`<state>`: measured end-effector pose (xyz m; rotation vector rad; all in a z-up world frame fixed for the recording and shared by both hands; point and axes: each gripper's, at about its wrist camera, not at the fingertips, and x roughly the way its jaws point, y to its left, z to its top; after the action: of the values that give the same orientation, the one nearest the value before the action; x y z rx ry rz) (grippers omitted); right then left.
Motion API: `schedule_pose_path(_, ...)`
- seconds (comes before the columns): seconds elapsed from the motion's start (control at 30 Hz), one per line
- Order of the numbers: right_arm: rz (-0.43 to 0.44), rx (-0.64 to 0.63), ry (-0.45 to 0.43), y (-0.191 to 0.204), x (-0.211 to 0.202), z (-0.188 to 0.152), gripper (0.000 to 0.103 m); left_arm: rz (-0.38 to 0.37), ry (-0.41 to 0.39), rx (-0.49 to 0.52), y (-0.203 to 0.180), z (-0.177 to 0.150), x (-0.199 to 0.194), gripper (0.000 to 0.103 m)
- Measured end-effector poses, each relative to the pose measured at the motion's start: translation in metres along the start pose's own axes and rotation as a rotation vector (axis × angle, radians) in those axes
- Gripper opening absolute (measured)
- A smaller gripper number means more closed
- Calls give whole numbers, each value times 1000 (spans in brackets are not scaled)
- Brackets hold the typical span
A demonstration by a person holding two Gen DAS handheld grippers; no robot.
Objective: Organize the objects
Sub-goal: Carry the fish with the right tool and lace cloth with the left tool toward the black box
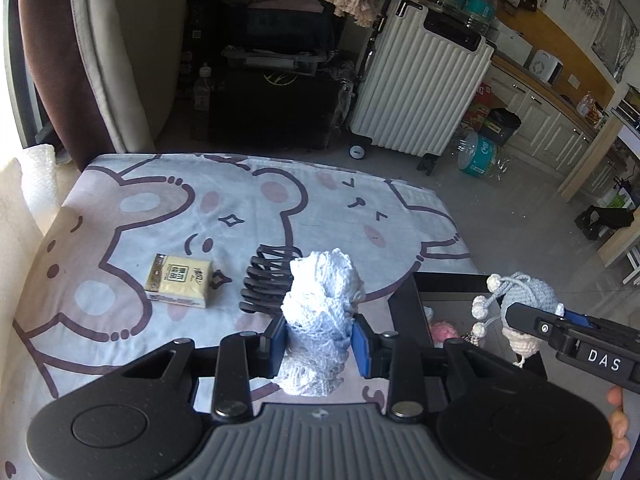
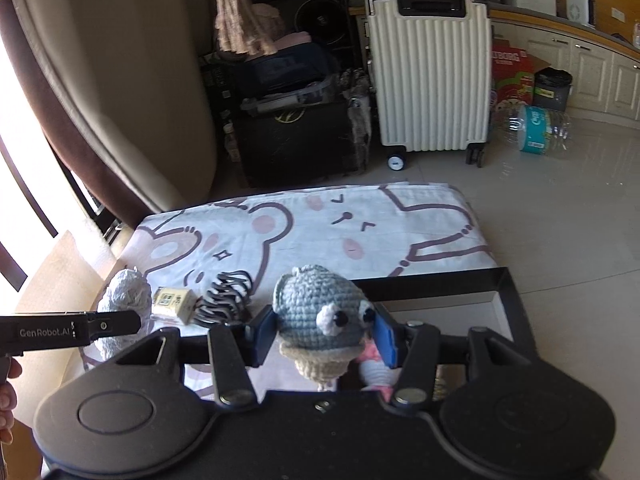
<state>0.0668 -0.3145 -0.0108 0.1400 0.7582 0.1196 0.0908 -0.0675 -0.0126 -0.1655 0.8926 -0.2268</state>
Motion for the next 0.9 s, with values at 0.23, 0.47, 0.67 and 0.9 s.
schedule_pose_path(0.23, -42, 27, -12, -33, -6, -3, 52, -54, 7, 5, -30, 1, 14, 36)
schedule_pose_path(0.47, -78, 48, -19, -60, -11, -6, 52, -95, 16, -4, -52, -3, 25, 36)
schedule_pose_path(0.67, -99, 66, -22, -77, -13, -9, 52, -134, 27, -32, -65, -4, 35, 36)
schedule_pose_path(0.9, -122, 83, -25, -91, -14, -11, 52, -203, 41, -75, -82, -7, 47, 36)
